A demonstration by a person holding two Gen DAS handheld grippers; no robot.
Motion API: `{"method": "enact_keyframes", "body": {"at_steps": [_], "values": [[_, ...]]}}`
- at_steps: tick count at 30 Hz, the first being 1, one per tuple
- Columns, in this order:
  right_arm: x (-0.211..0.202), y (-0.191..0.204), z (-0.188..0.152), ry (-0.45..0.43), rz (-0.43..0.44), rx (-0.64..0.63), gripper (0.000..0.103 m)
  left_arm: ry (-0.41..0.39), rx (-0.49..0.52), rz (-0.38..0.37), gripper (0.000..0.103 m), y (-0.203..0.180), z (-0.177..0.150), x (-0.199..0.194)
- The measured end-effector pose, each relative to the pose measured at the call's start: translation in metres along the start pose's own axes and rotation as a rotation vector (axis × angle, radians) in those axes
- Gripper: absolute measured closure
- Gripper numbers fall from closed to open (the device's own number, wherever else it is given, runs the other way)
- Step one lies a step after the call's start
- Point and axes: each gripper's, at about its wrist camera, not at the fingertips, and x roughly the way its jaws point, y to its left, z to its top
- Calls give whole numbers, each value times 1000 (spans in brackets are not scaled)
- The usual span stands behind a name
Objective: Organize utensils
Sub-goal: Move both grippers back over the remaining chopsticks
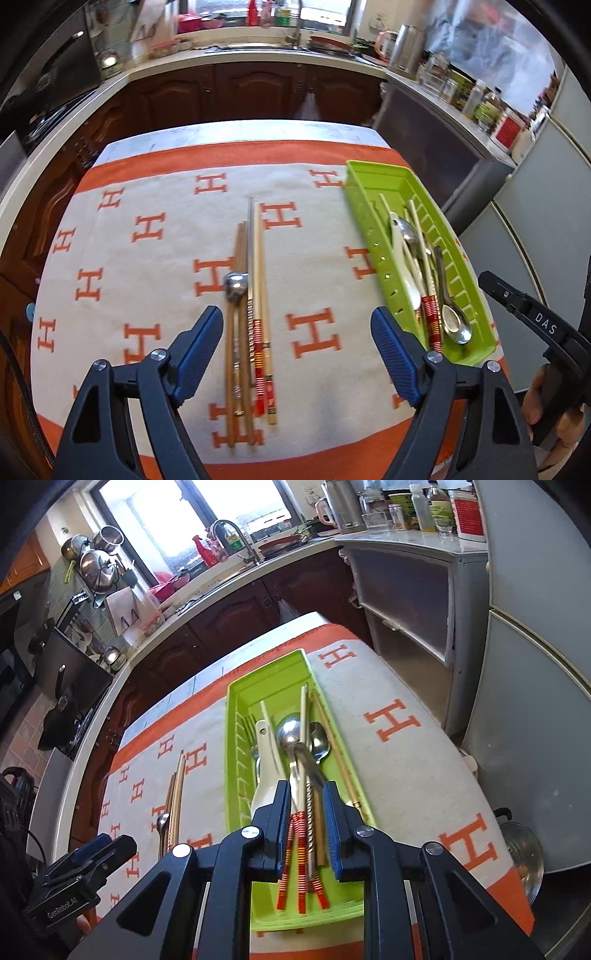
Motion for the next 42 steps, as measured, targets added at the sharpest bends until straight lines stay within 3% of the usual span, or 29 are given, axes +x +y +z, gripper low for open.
{"method": "enact_keyframes", "body": {"at_steps": [3, 12, 27, 33, 35, 42], "values": [[2, 15, -4, 10, 10, -26, 85, -20, -29, 27, 19, 16, -9, -5], [5, 59, -13, 43, 48, -110, 85, 64, -116, 17, 19, 45, -24, -5], [5, 111, -32, 86, 88, -240, 85, 124, -121, 16, 17, 57, -27, 4], [11, 127, -41, 116, 95, -292, 85, 87, -134, -6, 9, 65, -25, -1], [15, 132, -43, 126, 92, -309, 85, 84, -136, 2, 1, 68, -24, -2], [34, 153, -48, 166, 100, -350, 85, 100, -213, 30, 1, 94, -26, 7]]}}
